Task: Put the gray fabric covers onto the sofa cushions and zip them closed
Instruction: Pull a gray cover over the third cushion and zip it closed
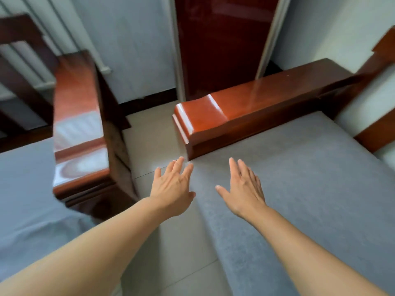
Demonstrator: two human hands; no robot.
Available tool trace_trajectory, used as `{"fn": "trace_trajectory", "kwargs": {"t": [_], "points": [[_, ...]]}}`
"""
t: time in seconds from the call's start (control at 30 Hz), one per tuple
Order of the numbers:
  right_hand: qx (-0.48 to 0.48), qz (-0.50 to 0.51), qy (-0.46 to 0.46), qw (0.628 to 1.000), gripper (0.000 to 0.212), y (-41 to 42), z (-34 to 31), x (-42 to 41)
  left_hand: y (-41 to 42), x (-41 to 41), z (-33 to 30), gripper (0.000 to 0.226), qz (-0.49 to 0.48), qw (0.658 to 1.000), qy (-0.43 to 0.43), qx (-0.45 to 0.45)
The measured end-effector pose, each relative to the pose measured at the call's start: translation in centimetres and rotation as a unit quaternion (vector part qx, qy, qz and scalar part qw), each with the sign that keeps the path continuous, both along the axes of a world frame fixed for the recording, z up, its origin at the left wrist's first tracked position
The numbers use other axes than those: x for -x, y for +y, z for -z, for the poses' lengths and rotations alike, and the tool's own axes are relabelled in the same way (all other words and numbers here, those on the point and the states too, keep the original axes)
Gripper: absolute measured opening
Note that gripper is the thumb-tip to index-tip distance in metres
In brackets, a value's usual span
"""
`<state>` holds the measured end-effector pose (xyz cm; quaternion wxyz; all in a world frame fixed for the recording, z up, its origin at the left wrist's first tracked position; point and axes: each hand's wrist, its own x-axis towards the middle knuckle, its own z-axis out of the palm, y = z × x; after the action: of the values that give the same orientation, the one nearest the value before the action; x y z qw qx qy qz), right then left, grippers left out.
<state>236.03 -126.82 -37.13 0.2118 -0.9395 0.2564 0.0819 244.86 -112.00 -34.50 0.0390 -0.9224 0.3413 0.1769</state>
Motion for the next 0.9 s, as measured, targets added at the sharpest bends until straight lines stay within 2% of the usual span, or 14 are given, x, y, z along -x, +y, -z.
{"fn": "trace_trajectory", "kwargs": {"t": [0.23,0.5,0.73,0.9], "points": [[-0.005,-0.088,-0.030,0.996,0.083,10.2,-0.7,-3.0,10.1,0.5,-0.5,0.071,-0.083,0.996,-0.014,0.038],[0.017,-0.158,-0.033,0.987,0.083,22.6,-0.5,-2.0,23.8,3.2,0.3,0.074,-0.168,0.984,-0.001,0.065],[0.006,-0.215,-0.004,0.977,0.083,33.5,2.9,1.1,36.4,7.0,4.3,0.071,-0.203,0.979,0.017,0.031],[-0.006,-0.252,0.022,0.967,0.083,38.5,7.2,1.2,41.5,8.0,8.9,0.072,-0.230,0.973,0.035,0.010]]}}
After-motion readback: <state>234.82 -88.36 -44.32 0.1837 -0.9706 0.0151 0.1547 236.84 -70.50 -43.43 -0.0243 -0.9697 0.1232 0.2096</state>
